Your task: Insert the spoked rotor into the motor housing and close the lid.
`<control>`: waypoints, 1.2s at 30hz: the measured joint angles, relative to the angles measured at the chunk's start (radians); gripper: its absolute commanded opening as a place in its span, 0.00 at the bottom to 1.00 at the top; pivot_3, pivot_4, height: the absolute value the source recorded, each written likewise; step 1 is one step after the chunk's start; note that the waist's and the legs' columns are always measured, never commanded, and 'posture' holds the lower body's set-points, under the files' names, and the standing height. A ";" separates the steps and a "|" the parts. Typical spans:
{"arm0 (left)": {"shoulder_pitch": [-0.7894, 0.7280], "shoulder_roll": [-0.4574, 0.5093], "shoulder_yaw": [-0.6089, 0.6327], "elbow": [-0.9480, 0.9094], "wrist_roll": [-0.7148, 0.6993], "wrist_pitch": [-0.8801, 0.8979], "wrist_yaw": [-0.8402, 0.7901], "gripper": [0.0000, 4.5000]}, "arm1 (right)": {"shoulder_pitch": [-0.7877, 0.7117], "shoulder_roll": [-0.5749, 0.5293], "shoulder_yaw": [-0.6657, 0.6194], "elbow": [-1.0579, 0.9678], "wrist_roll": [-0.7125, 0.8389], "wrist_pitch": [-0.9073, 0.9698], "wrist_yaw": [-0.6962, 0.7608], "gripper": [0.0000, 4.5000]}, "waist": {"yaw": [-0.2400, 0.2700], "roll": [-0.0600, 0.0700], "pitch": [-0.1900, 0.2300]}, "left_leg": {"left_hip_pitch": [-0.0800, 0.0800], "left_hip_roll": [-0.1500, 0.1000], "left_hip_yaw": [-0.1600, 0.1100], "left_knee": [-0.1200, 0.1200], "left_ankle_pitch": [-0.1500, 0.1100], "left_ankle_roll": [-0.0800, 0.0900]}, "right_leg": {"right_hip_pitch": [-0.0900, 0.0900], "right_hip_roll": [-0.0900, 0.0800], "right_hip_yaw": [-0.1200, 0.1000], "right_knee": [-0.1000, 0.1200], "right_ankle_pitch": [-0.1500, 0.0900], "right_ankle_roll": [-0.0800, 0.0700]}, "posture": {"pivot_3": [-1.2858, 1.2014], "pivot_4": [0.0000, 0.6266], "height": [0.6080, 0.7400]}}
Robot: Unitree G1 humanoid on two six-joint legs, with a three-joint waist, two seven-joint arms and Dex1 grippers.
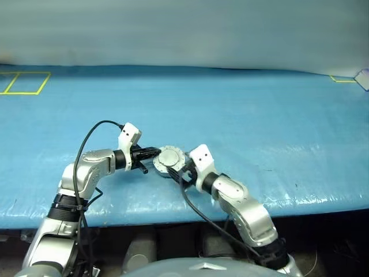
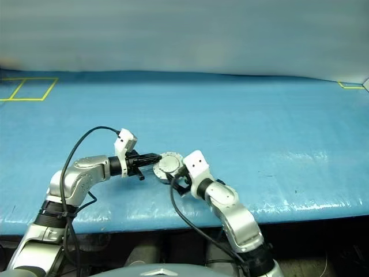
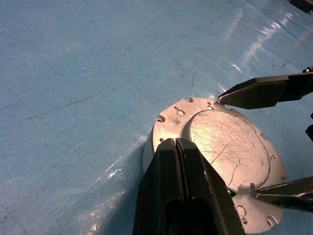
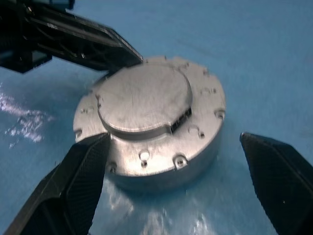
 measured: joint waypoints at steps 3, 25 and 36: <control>0.000 0.005 0.001 0.008 0.010 -0.003 -0.003 0.00 | 0.106 0.046 -0.136 -0.035 0.146 0.093 0.013 0.99 | 0.000 0.001 0.001 | 0.001 0.002 -0.001 0.000 0.000 0.000 | 0.002 0.000 -0.001 0.000 -0.001 -0.001 | 0.52 0.24 1.00; 0.054 0.013 0.039 -0.015 0.036 -0.007 0.004 0.00 | -0.012 0.215 -0.330 0.147 0.892 0.336 -0.313 0.99 | -0.007 0.003 0.002 | -0.001 0.000 -0.001 -0.006 -0.001 0.001 | 0.000 -0.002 -0.001 -0.002 -0.002 -0.003 | 0.52 0.24 1.00; 0.092 -0.007 0.011 -0.009 0.053 0.004 0.012 0.00 | -0.079 0.215 -0.273 0.247 0.950 0.189 -0.368 0.91 | -0.007 0.003 0.005 | -0.005 0.000 -0.001 -0.008 -0.001 0.001 | -0.001 -0.001 -0.002 -0.009 0.004 0.003 | 0.52 0.24 1.00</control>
